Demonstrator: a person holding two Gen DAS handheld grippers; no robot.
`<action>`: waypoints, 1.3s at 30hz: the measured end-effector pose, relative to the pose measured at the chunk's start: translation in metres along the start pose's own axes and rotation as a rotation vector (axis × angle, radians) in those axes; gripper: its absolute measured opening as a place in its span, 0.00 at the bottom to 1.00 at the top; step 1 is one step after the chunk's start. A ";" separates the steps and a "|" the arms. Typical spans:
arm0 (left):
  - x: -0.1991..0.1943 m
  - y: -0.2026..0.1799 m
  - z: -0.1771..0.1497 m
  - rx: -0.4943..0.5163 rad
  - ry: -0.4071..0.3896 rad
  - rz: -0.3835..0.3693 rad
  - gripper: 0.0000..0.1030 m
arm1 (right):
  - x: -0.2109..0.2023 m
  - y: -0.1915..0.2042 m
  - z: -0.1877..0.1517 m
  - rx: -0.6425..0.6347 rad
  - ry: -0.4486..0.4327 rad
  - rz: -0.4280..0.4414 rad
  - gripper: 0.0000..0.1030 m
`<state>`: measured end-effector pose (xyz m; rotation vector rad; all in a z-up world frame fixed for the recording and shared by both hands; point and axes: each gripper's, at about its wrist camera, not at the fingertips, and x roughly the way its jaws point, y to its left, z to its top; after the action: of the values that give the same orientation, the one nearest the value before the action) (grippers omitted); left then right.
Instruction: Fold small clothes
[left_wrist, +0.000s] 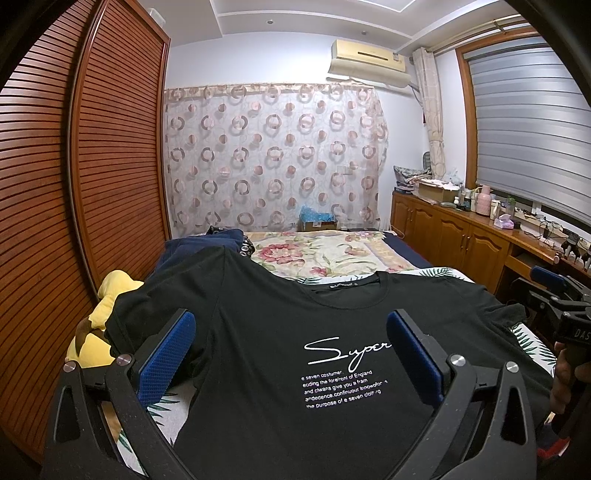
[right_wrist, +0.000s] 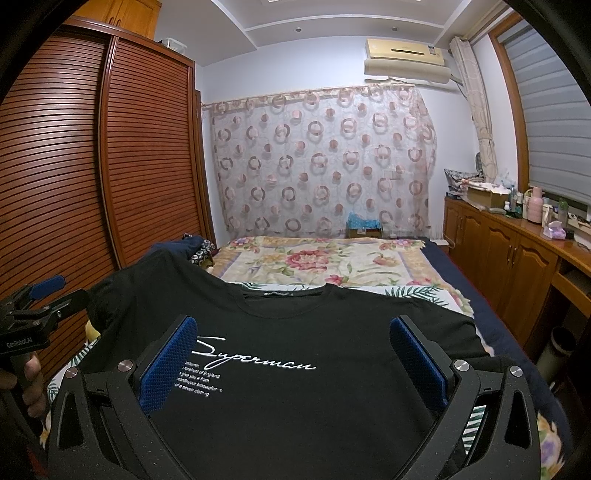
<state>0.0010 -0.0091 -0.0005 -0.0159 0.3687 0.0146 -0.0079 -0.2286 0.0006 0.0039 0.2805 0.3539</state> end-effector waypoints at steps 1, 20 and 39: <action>0.000 0.000 0.000 0.001 0.000 0.001 1.00 | 0.000 0.000 0.000 0.000 0.000 0.000 1.00; 0.001 -0.007 0.002 0.001 0.006 0.000 1.00 | 0.001 0.001 0.000 -0.002 0.007 0.003 1.00; 0.040 0.068 -0.009 -0.042 0.123 0.036 1.00 | 0.059 -0.001 0.008 -0.082 0.145 0.163 1.00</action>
<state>0.0336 0.0590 -0.0242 -0.0515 0.4914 0.0573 0.0478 -0.2090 -0.0080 -0.0801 0.4107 0.5288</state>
